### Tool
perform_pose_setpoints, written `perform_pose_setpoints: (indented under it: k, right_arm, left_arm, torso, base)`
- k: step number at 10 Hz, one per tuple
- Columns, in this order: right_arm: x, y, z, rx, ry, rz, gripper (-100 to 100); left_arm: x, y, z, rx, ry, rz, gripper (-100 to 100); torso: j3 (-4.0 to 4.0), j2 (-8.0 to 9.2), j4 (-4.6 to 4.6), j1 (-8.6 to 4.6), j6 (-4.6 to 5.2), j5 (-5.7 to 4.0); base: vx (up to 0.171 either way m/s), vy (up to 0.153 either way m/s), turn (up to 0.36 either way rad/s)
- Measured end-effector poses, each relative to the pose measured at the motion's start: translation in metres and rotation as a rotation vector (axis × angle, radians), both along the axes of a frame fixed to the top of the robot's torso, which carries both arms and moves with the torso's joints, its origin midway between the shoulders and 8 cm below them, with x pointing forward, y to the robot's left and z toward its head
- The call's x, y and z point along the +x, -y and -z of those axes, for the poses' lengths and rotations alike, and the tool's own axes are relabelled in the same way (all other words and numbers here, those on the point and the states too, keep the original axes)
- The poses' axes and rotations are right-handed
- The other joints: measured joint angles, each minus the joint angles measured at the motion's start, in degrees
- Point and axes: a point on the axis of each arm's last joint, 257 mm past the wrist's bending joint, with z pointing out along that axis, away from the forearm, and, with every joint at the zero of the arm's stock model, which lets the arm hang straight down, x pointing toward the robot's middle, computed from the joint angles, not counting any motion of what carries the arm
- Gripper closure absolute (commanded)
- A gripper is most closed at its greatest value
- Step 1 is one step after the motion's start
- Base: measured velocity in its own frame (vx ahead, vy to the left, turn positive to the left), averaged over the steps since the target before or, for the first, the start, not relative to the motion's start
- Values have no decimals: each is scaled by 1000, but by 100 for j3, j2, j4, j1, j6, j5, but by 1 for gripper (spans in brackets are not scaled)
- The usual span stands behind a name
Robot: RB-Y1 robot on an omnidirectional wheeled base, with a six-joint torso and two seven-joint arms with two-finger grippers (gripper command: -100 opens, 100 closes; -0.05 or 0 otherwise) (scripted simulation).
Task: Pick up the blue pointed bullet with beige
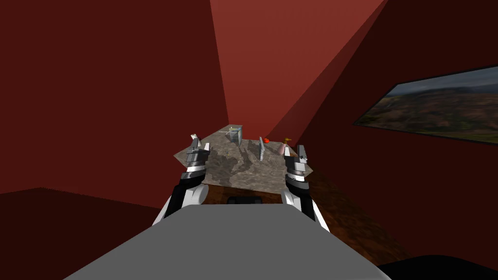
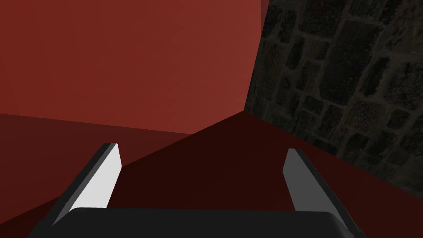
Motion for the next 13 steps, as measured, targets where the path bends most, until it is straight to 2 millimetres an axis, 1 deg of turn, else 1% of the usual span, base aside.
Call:
perform_pose_setpoints:
  k: [3,7,9,10,11,13]
  right_arm:
    - [0,0,0,0,0,0,0]
    - [0,0,0,0,0,0,0]
    - [0,0,0,0,0,0,0]
    - [0,0,0,0,0,0,0]
    - [0,0,0,0,0,0,0]
    - [0,0,0,0,0,0,0]
  left_arm:
    - [5,7,8,69,-29,16,-100]
    - [19,16,29,195,-90,21,-100]
    - [29,17,47,262,-128,17,-100]
    - [35,21,57,314,-154,11,-100]
    - [42,21,71,360,-183,2,-100]
    - [46,25,89,433,-223,-11,-100]
  torso:
    - [-1,-2,-1,0,0,0]
    - [-3,-5,-1,-2,0,0]
    - [-4,-6,-2,-2,0,0]
    - [-5,-9,-2,-6,1,-1]
    - [-6,-11,-3,-5,0,-1]
    - [-4,-7,-2,-4,0,-1]
  base:
    - [6,-4,-21]
    - [10,-8,-33]
    - [17,-14,-57]
    - [24,-18,-52]
    - [18,-12,-45]
    - [16,-10,-39]
